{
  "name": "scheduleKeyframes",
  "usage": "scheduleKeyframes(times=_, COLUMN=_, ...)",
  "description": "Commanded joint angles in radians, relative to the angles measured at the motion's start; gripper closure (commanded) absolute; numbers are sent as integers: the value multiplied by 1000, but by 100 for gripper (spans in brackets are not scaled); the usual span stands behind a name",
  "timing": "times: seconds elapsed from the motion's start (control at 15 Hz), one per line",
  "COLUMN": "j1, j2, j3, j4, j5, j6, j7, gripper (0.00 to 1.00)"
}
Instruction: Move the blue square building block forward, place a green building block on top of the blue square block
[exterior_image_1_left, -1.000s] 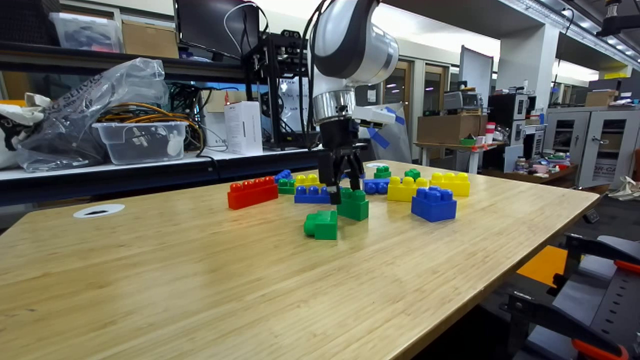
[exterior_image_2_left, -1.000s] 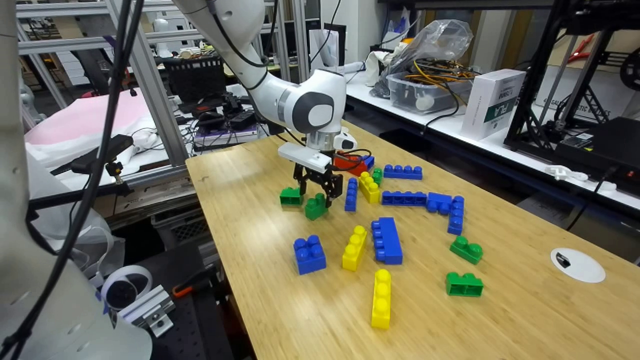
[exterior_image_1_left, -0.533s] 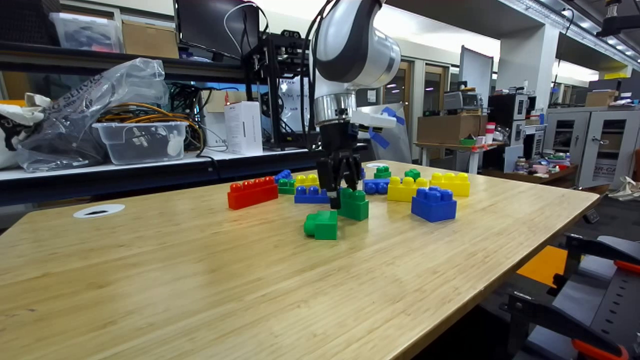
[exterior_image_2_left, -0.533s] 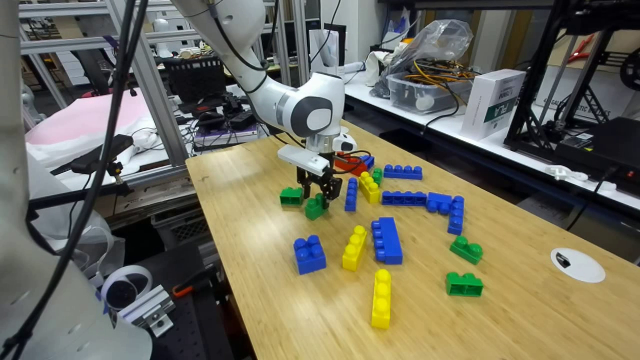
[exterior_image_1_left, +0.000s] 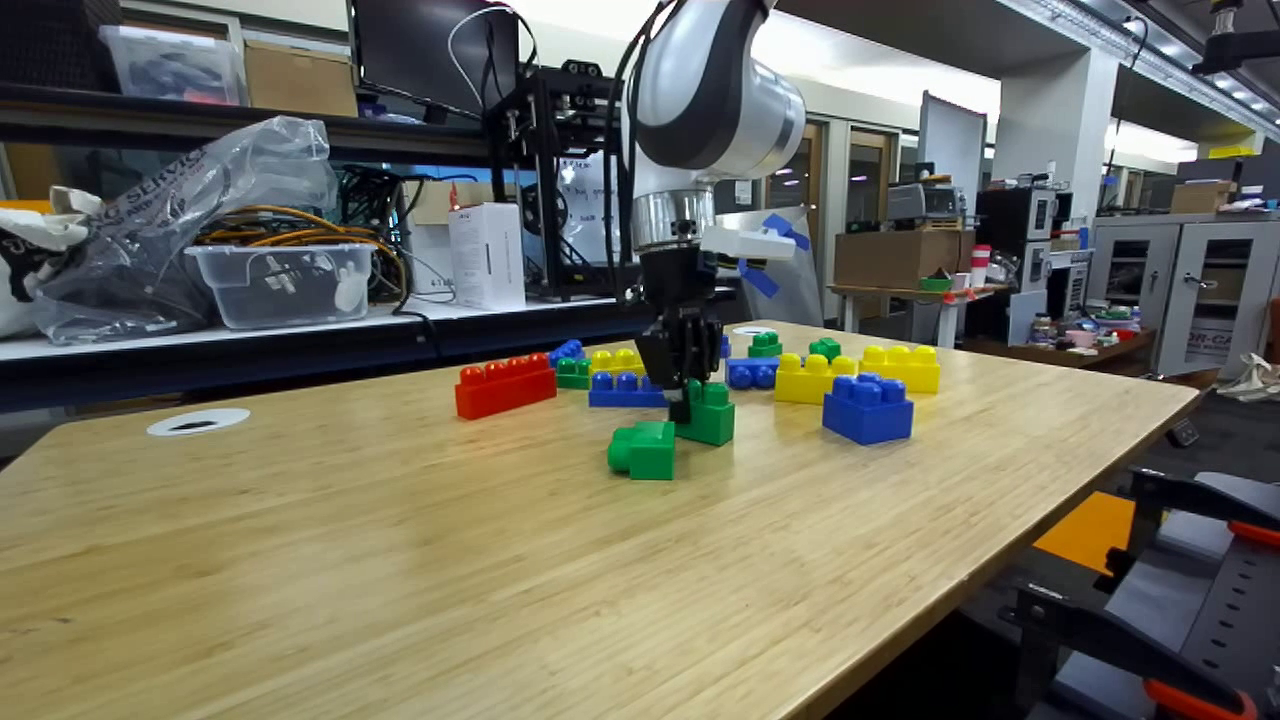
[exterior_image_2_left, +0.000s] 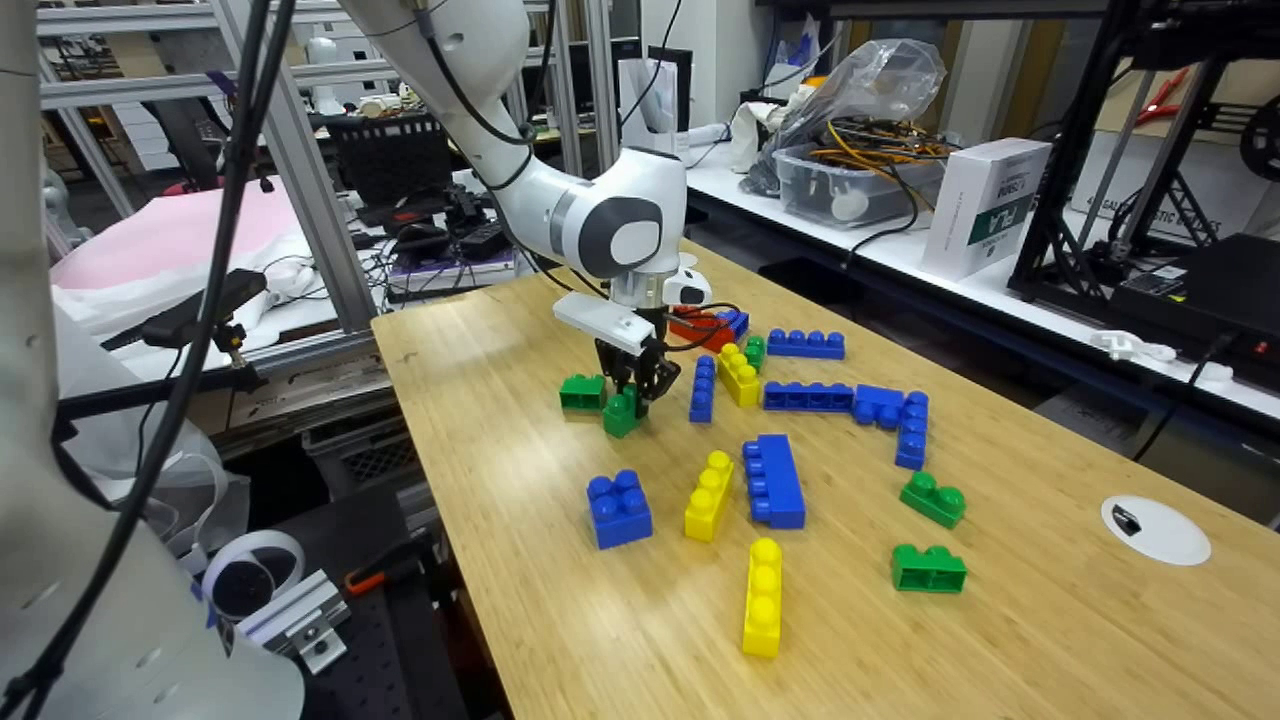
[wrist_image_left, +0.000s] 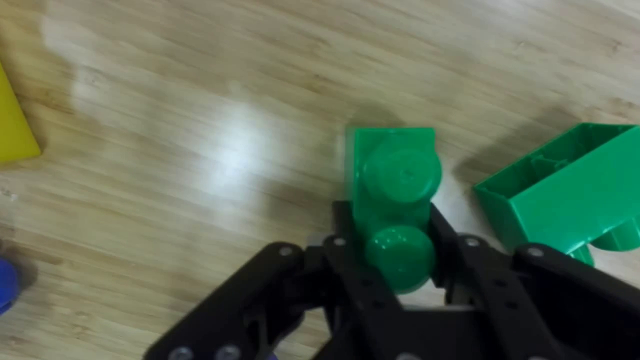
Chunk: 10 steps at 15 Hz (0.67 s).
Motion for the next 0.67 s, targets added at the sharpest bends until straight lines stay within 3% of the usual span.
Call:
scheduleKeyframes(times=0.0, j1=14, j2=-23, j3=-12, j4=-33, j5=-15, j6=24, j7=19, gripper=90)
scheduleKeyframes(times=0.6, j1=15, j2=-164, j3=-20, j4=-147, j5=-128, j6=-17, j7=-23, gripper=90)
